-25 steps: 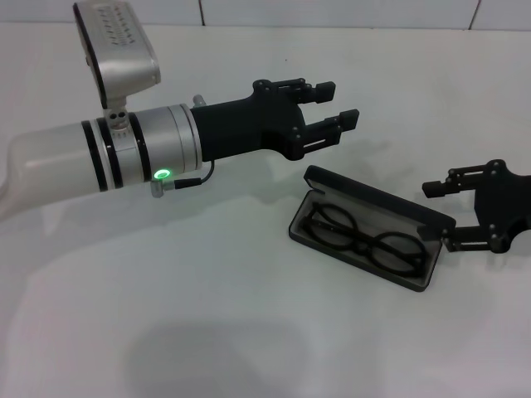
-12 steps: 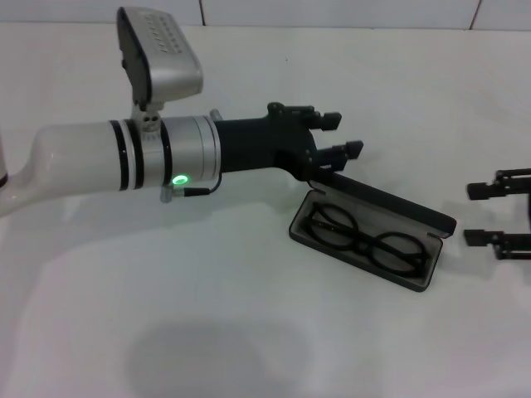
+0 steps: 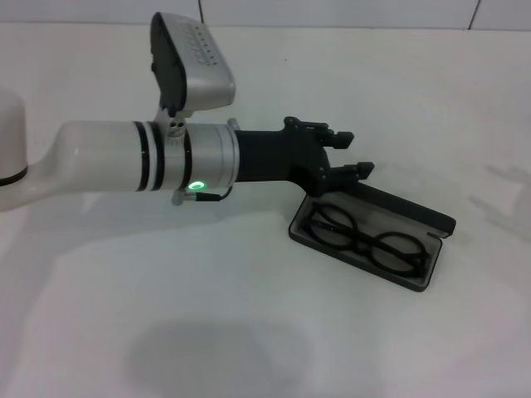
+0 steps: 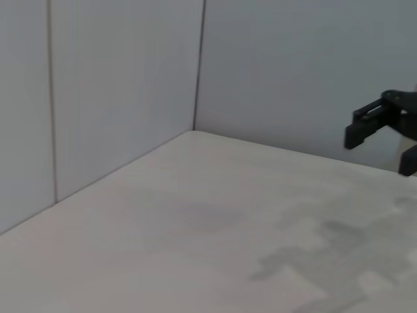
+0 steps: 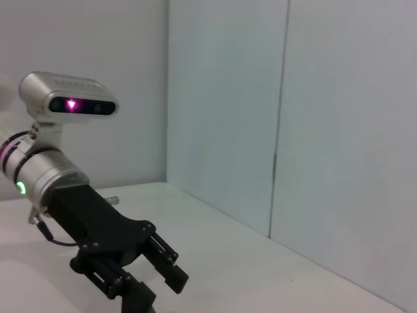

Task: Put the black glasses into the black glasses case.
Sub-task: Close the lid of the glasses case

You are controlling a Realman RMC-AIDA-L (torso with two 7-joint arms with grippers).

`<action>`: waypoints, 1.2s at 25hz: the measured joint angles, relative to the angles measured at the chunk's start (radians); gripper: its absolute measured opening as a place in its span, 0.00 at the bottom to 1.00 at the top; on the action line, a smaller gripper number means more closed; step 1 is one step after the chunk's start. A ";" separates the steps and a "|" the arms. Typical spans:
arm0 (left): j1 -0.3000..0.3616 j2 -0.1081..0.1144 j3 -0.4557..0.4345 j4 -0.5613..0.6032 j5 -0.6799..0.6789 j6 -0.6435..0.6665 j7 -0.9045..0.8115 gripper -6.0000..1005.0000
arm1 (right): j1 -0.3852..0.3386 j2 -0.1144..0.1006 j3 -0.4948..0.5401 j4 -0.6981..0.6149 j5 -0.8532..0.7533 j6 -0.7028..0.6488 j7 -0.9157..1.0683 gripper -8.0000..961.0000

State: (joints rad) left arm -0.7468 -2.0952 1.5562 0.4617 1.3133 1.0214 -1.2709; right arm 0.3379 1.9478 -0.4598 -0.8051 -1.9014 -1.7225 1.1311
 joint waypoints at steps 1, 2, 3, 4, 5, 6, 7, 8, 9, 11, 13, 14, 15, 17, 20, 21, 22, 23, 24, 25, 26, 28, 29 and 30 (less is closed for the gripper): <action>-0.004 -0.001 0.006 0.000 -0.001 0.000 -0.001 0.55 | -0.001 0.006 0.001 0.000 0.000 0.003 0.000 0.66; -0.008 -0.002 0.012 0.001 -0.002 0.000 -0.001 0.55 | -0.002 0.013 0.002 -0.003 -0.002 0.008 -0.001 0.66; -0.014 -0.003 0.025 0.003 -0.005 -0.001 -0.002 0.55 | -0.002 0.020 0.002 -0.005 -0.004 0.012 -0.002 0.66; -0.017 -0.003 0.035 0.005 -0.006 -0.002 -0.002 0.55 | -0.001 0.024 0.000 -0.007 -0.006 0.015 -0.002 0.66; -0.020 -0.004 0.042 0.006 -0.006 -0.002 -0.002 0.55 | 0.001 0.027 -0.002 -0.007 -0.007 0.016 -0.002 0.66; -0.023 -0.004 0.052 0.007 -0.006 -0.004 -0.003 0.55 | 0.003 0.028 -0.005 -0.007 -0.009 0.017 -0.002 0.66; -0.025 -0.004 0.063 0.008 -0.006 -0.008 -0.005 0.55 | 0.004 0.028 -0.006 -0.008 -0.010 0.017 -0.002 0.67; -0.026 -0.004 0.071 0.009 -0.006 -0.012 -0.007 0.55 | 0.005 0.028 -0.007 -0.008 -0.010 0.017 -0.003 0.67; -0.026 -0.004 0.076 0.010 -0.006 -0.017 -0.010 0.55 | 0.006 0.028 -0.007 -0.008 -0.011 0.018 -0.003 0.67; -0.023 -0.004 0.083 0.012 -0.009 -0.021 -0.014 0.55 | 0.006 0.030 -0.007 -0.008 -0.012 0.018 -0.003 0.67; -0.018 -0.004 0.093 0.011 -0.009 -0.022 -0.014 0.55 | 0.006 0.033 -0.006 -0.008 -0.013 0.018 -0.003 0.67; -0.017 -0.004 0.097 0.009 -0.007 -0.022 -0.014 0.55 | 0.005 0.034 -0.006 -0.008 -0.014 0.017 -0.003 0.67; -0.016 -0.003 0.100 0.008 -0.005 -0.022 -0.015 0.55 | 0.004 0.034 -0.006 -0.008 -0.014 0.016 -0.003 0.68; -0.013 -0.003 0.105 0.008 -0.003 -0.022 -0.015 0.55 | 0.001 0.034 -0.006 -0.008 -0.014 0.013 -0.002 0.68; 0.004 -0.003 0.113 0.010 0.004 -0.023 -0.013 0.55 | 0.002 0.034 -0.005 -0.009 -0.014 0.011 -0.002 0.68; 0.009 -0.002 0.113 0.010 0.006 -0.021 -0.013 0.55 | 0.002 0.034 -0.005 -0.009 -0.014 0.011 -0.002 0.68; 0.012 -0.002 0.114 0.010 0.006 -0.020 -0.012 0.55 | 0.003 0.034 -0.005 -0.009 -0.014 0.011 -0.002 0.69; 0.015 -0.002 0.114 0.011 0.005 -0.019 -0.012 0.55 | 0.004 0.034 -0.005 -0.009 -0.014 0.011 -0.002 0.69; 0.016 -0.002 0.114 0.011 0.005 -0.018 -0.012 0.55 | 0.004 0.033 -0.005 -0.009 -0.014 0.011 -0.002 0.69; 0.019 -0.002 0.115 0.011 0.005 -0.018 -0.011 0.55 | 0.004 0.033 -0.005 -0.009 -0.014 0.011 -0.002 0.69; 0.021 -0.002 0.115 0.011 0.005 -0.018 -0.010 0.55 | 0.005 0.033 -0.005 -0.009 -0.014 0.011 -0.002 0.69; 0.023 -0.001 0.115 0.011 0.005 -0.017 -0.008 0.55 | 0.005 0.032 -0.005 -0.010 -0.015 0.011 -0.002 0.69; 0.023 -0.001 0.115 0.011 0.005 -0.016 -0.008 0.55 | 0.006 0.031 -0.005 -0.009 -0.015 0.011 -0.002 0.70; 0.023 -0.001 0.115 0.011 0.005 -0.016 -0.008 0.55 | 0.006 0.031 -0.005 -0.009 -0.015 0.011 -0.002 0.70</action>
State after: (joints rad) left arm -0.7240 -2.0958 1.6709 0.4725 1.3180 1.0053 -1.2794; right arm 0.3439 1.9793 -0.4647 -0.8146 -1.9159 -1.7118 1.1289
